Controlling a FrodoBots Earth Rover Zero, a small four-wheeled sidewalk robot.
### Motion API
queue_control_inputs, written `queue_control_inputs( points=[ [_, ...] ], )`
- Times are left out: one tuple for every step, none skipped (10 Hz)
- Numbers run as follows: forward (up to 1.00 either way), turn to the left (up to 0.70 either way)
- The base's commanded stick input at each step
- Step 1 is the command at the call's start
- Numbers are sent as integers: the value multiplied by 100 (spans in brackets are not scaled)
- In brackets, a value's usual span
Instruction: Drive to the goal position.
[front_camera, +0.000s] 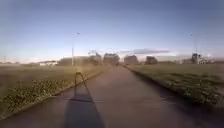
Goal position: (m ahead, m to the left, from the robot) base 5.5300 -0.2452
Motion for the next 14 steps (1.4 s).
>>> queue_control_inputs(
  points=[
    [70,0],
    [70,0],
    [70,0],
    [70,0],
    [70,0],
    [70,0],
    [70,0],
    [70,0],
    [70,0],
    [70,0],
    [70,0],
    [70,0],
    [70,0],
    [70,0]
  ],
)
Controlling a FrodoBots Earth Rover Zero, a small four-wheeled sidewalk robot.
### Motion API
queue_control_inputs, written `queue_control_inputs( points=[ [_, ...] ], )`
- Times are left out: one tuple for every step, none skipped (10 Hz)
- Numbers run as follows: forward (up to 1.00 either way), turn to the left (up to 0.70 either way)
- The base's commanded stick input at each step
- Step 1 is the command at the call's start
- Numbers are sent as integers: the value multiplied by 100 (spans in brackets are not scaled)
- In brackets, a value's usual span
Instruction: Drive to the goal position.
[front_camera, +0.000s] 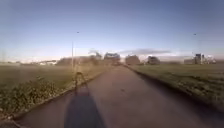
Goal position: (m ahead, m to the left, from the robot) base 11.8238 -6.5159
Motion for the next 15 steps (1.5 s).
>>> queue_control_inputs(
  points=[
    [70,0],
    [70,0],
    [70,0],
    [70,0],
    [70,0],
    [70,0],
    [70,0],
    [70,0],
    [70,0],
    [70,0],
    [70,0],
    [70,0],
    [70,0],
    [70,0],
    [70,0]
  ],
)
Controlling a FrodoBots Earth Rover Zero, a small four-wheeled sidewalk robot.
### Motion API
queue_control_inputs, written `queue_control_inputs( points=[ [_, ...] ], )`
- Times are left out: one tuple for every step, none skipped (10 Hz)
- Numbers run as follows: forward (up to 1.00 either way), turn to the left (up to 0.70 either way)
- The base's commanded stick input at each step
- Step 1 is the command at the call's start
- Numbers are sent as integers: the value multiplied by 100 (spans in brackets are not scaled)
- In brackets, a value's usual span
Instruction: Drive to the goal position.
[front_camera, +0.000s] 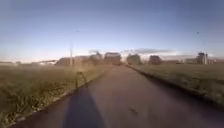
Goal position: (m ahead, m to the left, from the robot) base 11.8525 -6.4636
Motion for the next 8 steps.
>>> queue_control_inputs(
  points=[
    [70,0],
    [70,0],
    [70,0],
    [70,0],
    [70,-6],
    [70,-17],
    [70,-27],
    [70,-35]
  ],
)
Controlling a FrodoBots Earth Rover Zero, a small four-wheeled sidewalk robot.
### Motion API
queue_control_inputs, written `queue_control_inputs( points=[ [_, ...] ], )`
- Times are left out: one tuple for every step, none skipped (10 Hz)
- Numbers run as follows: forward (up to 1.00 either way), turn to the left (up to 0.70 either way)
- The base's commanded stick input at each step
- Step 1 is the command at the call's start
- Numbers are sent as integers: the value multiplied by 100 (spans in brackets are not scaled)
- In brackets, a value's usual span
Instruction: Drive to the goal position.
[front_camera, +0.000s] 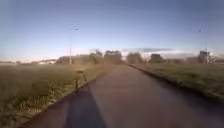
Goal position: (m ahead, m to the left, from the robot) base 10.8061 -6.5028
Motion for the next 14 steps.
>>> queue_control_inputs(
  points=[
    [70,-35],
    [70,-35],
    [70,-35],
    [70,-35],
    [70,0],
    [70,0],
    [70,0],
    [70,0],
    [70,0],
    [70,0],
    [70,0],
    [70,0],
    [70,0],
    [70,0]
  ],
)
